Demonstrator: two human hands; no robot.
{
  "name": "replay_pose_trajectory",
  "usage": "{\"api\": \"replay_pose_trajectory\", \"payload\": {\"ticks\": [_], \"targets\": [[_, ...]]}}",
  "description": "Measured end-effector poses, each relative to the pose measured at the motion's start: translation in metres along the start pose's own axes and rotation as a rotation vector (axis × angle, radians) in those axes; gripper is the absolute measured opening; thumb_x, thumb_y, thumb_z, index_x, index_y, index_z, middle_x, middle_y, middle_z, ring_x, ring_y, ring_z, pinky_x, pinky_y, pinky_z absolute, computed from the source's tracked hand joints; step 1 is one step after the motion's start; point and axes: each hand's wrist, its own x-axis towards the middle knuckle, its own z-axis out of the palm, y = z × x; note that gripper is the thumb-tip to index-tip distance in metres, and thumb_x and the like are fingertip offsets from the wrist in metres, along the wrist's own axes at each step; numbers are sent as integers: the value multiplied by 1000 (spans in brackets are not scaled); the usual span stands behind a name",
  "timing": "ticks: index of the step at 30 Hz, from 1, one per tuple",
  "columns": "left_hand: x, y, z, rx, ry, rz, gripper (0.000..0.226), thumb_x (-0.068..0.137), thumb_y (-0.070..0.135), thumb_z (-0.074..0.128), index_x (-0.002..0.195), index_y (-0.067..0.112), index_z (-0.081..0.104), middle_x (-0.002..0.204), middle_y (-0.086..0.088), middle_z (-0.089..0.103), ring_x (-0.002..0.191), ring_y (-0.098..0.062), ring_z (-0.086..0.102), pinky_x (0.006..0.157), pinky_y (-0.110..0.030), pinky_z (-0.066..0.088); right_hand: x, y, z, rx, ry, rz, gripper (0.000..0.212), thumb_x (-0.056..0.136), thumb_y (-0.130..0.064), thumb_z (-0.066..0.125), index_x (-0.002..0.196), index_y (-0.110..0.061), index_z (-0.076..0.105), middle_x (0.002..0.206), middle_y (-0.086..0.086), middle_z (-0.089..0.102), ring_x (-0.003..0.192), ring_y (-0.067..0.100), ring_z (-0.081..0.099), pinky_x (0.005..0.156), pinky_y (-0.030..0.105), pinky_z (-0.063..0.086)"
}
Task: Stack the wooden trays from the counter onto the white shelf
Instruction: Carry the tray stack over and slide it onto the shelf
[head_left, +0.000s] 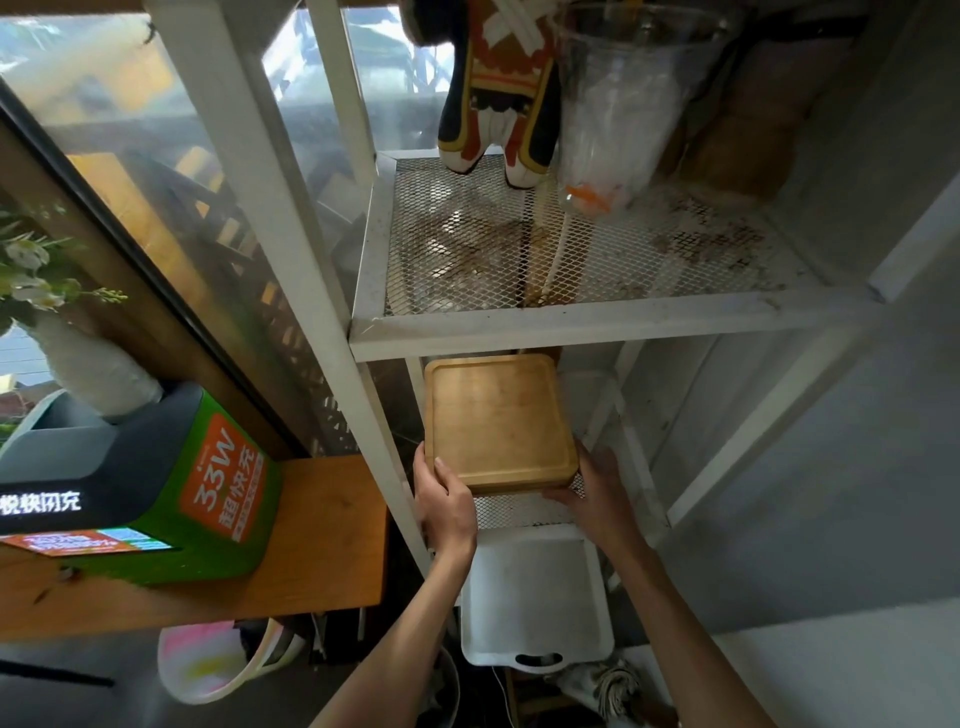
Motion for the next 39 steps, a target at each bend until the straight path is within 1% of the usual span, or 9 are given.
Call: {"api": "replay_pose_trajectory", "payload": {"ticks": [3, 5, 8, 11, 14, 18, 20, 30, 39], "targets": [[2, -5, 1, 10, 3, -2, 45, 104, 21, 37, 147, 9, 34, 145, -12, 48, 133, -26, 45, 105, -28, 37, 0, -2, -1, -23, 1, -9, 90, 78, -46, 77, 151, -36, 25, 154, 10, 31, 146, 38, 18, 113, 60, 29], [3, -10, 3, 28, 0, 4, 46, 104, 26, 37, 148, 13, 33, 145, -10, 47, 135, -26, 44, 110, -37, 39, -1, -4, -3, -22, -11, -7, 93, 78, -46, 77, 153, -34, 24, 159, 9, 26, 150, 36, 9, 116, 60, 24], [1, -7, 4, 15, -36, -2, 50, 103, 27, 40, 149, 13, 27, 149, -8, 41, 136, -22, 41, 107, -31, 37, 0, -3, -3, -9, -19, -15, 94, 77, -48, 77, 153, -34, 23, 161, 3, 27, 151, 34, 0, 118, 58, 19], [-6, -10, -1, 20, -158, 55, 78, 94, 36, 60, 153, 16, 14, 157, -6, 24, 142, -17, 27, 116, -39, 29, 1, 1, -4, -7, -17, -38, 93, 77, -47, 76, 153, -32, 24, 159, 1, 32, 151, 35, -1, 119, 57, 18], [-11, -27, -10, 154, -283, 147, 106, 81, 36, 76, 155, 20, 1, 160, 1, 7, 146, -14, 12, 116, -36, 19, 1, -2, -5, -11, -7, -42, 92, 78, -45, 76, 153, -29, 25, 159, 3, 32, 151, 33, 1, 118, 54, 19], [-14, -35, -11, 273, -242, 236, 99, 86, -7, 62, 155, 23, -1, 158, -6, 9, 146, -20, 17, 119, -40, 24, -3, -9, -6, -5, 13, -53, 91, 80, -38, 76, 154, -25, 25, 160, 11, 27, 151, 35, 5, 119, 52, 18], [-15, -35, -9, 319, -184, 274, 98, 83, -17, 55, 155, 19, -1, 156, -12, 14, 144, -25, 23, 117, -39, 28, -4, -11, -7, -5, 18, -63, 89, 81, -36, 76, 153, -23, 26, 160, 13, 28, 151, 35, 8, 121, 52, 18], [-16, -38, -7, 396, -168, 295, 91, 84, -19, 48, 156, 11, 2, 157, -15, 13, 143, -28, 25, 116, -34, 26, 3, 4, 0, -30, 24, -61, 92, 78, -48, 73, 154, -27, 25, 159, 4, 33, 151, 37, 2, 117, 55, 21], [-17, -36, -9, 402, -182, 292, 90, 83, -18, 52, 155, 7, 4, 156, -18, 13, 142, -29, 26, 116, -42, 34, 2, 6, 0, -31, 36, -81, 93, 78, -49, 73, 154, -27, 24, 158, 4, 34, 150, 37, 3, 116, 56, 22]]}}
